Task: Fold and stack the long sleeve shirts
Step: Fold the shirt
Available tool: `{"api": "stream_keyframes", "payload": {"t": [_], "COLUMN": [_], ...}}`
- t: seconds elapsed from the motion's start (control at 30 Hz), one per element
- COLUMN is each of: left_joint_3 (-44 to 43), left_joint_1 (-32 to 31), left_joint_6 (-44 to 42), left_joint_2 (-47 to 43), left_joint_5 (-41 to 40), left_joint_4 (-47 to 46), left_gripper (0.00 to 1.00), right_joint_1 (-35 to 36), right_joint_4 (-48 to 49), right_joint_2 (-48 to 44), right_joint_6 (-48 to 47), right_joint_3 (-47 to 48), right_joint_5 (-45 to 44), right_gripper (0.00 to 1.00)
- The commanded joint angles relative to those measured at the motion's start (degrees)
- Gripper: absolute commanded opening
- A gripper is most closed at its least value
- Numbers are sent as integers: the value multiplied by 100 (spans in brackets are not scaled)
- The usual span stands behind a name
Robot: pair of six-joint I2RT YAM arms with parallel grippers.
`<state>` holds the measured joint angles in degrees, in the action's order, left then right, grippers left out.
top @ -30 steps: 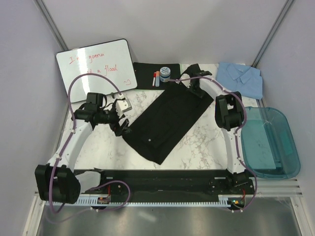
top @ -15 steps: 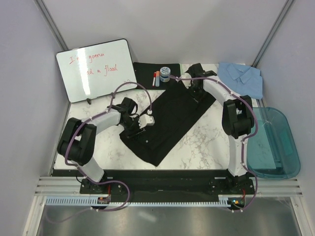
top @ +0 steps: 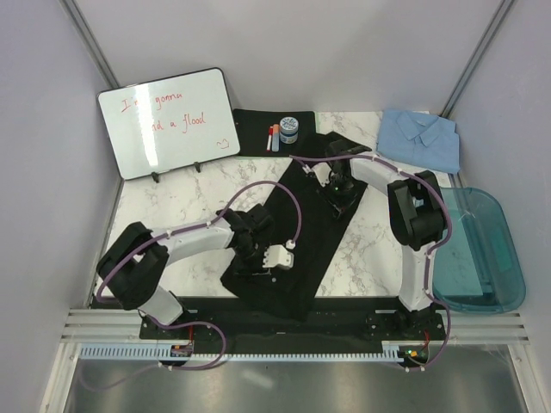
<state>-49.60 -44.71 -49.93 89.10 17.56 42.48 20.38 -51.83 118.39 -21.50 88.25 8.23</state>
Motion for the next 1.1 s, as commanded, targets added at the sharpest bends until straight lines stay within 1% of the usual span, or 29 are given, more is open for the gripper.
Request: {"api": "stream_keyframes", "payload": {"t": [0.0, 0.03, 0.07, 0.1, 0.13, 0.17, 0.2, 0.23, 0.27, 0.3, 0.33, 0.37, 0.4, 0.43, 0.47, 0.5, 0.53, 0.57, 0.6, 0.67, 0.7, 0.73, 0.77, 0.83, 0.87, 0.9, 0.93, 1.07], "left_joint_3": [-217, -155, -68, 20, 204, 301, 441, 504, 539, 548, 522, 505, 478, 443, 399, 347, 337, 355, 372, 442, 547, 609, 679, 969, 1092, 1372, 1488, 1734], "left_joint_1": [14, 224, 400, 610, 1100, 1331, 1533, 1857, 2034, 2228, 2647, 2852, 3045, 3395, 3555, 3713, 3941, 4004, 4031, 4031, 4031, 4031, 4031, 4031, 4031, 4031, 4031, 4005], "left_joint_6": [424, 266, -101, -339, -629, -1250, -1604, -1938, -2524, -2852, -3203, -3894, -4206, -4505, -5378, -5900, -6366, -6841, -6941, -7274, -7372, -7443, -7530, -7802, -8030, -8215, -8260, -8523], "left_joint_2": [-646, -935, -1234, -1872, -2122, -2377, -2641, -2722, -2757, -2749, -2627, -2539, -2399, -2145, -1960, -1827, -1704, -1538, -1484, -1369, -1360, -1360, -1369, -1422, -1439, -1448, -1439, -1439], "left_joint_5": [896, 1029, 1178, 1484, 1617, 1697, 1715, 1707, 1733, 1942, 2092, 2250, 2504, 2620, 2708, 2848, 2884, 2963, 3068, 3130, 3148, 3174, 3183, 3087, 3060, 3078, 3086, 3113], "left_joint_4": [656, 665, 665, 665, 665, 665, 726, 744, 770, 858, 1076, 1200, 1271, 1324, 1620, 1797, 1947, 1931, 1870, 1756, 1633, 1580, 1518, 1413, 1351, 1125, 1035, 842], "left_gripper": [57, 65, 69, 73, 81, 83, 84, 85, 86, 86, 86, 85, 85, 85, 86, 92, 98, 98, 98, 98, 98, 98, 98, 98, 98, 98, 98, 97], "right_joint_1": [106, 106, 106, 106, 115, 159, 203, 273, 482, 650, 843, 1358, 1624, 1888, 2343, 2504, 2619, 2838, 2909, 2963, 3015, 3137, 3521, 3893, 4303, 5108, 5325, 5687], "right_joint_4": [-55, -81, -64, 6, 68, 181, 269, 375, 498, 534, 543, 621, 691, 788, 1015, 1078, 1175, 1367, 1421, 1160, 1062, 1009, 956, 1104, 1610, 2189, 2308, 2572], "right_joint_2": [-911, -1088, -1316, -1875, -2185, -2484, -3070, -3354, -3601, -3978, -4112, -4218, -4410, -4482, -4561, -4683, -4745, -4781, -4816, -4764, -4537, -4387, -4255, -4349, -4559, -5110, -5237, -5107], "right_joint_6": [-82, -239, -415, -774, -1003, -1241, -1748, -1944, -2198, -2401, -2708, -2789, -2859, -2965, -2957, -2922, -2878, -2660, -2562, -2666, -2649, -2510, -2387, -2341, -2368, -2672, -2719, -2824], "right_joint_3": [-412, -501, -632, -1007, -1211, -1405, -1798, -1994, -2144, -2363, -2452, -2548, -2802, -2943, -3084, -3294, -3418, -3524, -3647, -3613, -3482, -3394, -3341, -3611, -3856, -4590, -4867, -5124], "right_joint_5": [854, 1334, 1574, 1794, 2014, 2199, 2166, 2078, 1869, 1736, 1595, 1377, 965, 752, 629, 662, 723, 759, 837, 1337, 1470, 1280, 1034, 778, 463, -131, -268, -330], "right_gripper": [35, 37, 39, 45, 47, 51, 60, 65, 67, 67, 68, 68, 71, 73, 75, 85, 98, 98, 98, 98, 98, 98, 98, 98, 98, 98, 98, 98]}}
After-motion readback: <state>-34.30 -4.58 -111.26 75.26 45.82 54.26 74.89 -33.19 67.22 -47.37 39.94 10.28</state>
